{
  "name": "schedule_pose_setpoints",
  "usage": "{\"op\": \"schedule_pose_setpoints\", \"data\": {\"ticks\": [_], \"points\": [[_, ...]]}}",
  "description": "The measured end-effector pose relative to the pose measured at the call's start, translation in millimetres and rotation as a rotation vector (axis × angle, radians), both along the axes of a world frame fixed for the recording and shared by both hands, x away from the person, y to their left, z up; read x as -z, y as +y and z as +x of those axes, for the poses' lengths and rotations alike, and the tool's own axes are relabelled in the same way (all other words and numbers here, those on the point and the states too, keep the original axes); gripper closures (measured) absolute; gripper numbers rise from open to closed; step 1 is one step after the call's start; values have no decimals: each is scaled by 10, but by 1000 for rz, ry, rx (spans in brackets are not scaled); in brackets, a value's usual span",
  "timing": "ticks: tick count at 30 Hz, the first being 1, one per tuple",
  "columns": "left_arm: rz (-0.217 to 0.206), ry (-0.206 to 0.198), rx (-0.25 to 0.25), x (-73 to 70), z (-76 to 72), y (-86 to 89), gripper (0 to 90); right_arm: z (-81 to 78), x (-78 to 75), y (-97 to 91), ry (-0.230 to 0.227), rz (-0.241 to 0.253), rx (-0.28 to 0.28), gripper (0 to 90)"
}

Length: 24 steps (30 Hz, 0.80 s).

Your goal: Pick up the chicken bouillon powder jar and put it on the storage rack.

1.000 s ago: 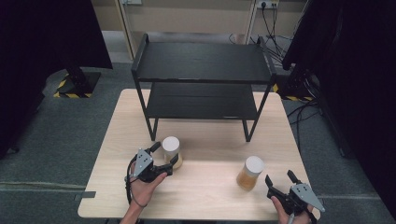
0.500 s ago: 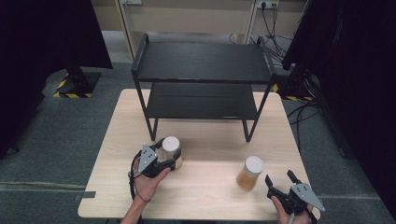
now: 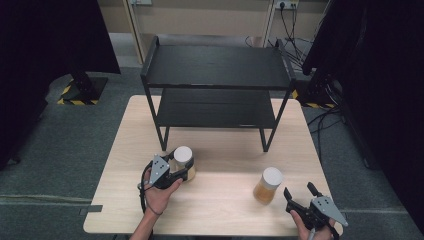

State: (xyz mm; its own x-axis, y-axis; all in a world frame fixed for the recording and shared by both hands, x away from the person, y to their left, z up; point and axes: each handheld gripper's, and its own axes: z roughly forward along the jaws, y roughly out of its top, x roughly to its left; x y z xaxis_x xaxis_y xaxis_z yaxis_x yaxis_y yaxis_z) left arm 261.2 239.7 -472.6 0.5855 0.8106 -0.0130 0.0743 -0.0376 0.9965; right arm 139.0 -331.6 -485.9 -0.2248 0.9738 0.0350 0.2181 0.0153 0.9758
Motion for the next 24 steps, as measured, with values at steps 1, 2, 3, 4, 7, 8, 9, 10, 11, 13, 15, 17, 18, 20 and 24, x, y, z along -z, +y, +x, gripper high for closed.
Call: {"op": "schedule_pose_setpoints", "data": {"ticks": [1,2,3,4,7,8,9,10,11,13,15,17,18,20,24], "points": [[5,4,-3,-14,-2,-3,331,0,0,0,0,0,0,123],[3,8,-5,-20,-3,-6,332,2,-2,-1,1,0,0,122],[-4,13,-9,-25,-2,-9,332,2,-2,-1,1,0,0,122],[-4,18,-12,-32,0,-9,332,0,0,-1,0,0,0,122],[-15,29,-22,-44,-4,-14,332,-1,2,-3,-1,2,0,122],[-25,38,-27,-59,-16,-12,332,0,2,-4,-1,2,0,122],[-25,38,-27,-59,-16,-12,332,0,2,-4,-1,2,0,122],[-31,40,-29,-68,-26,-10,332,1,0,-5,1,2,-1,122],[-38,33,-27,-90,-53,-7,332,1,0,-4,0,2,-1,122],[-38,29,-26,-108,-70,-4,332,0,0,-3,0,2,0,122],[-44,21,-22,-145,-101,13,332,0,3,-3,-2,1,0,122],[-55,11,-24,-185,-136,29,332,0,0,-1,0,1,1,122],[-54,5,-28,-203,-149,30,332,-1,1,0,0,1,1,122],[-62,-11,-40,-244,-183,34,332,-1,1,2,-1,0,1,122],[-71,-40,-51,-312,-226,36,332,-1,0,5,0,-1,2,121]]}}
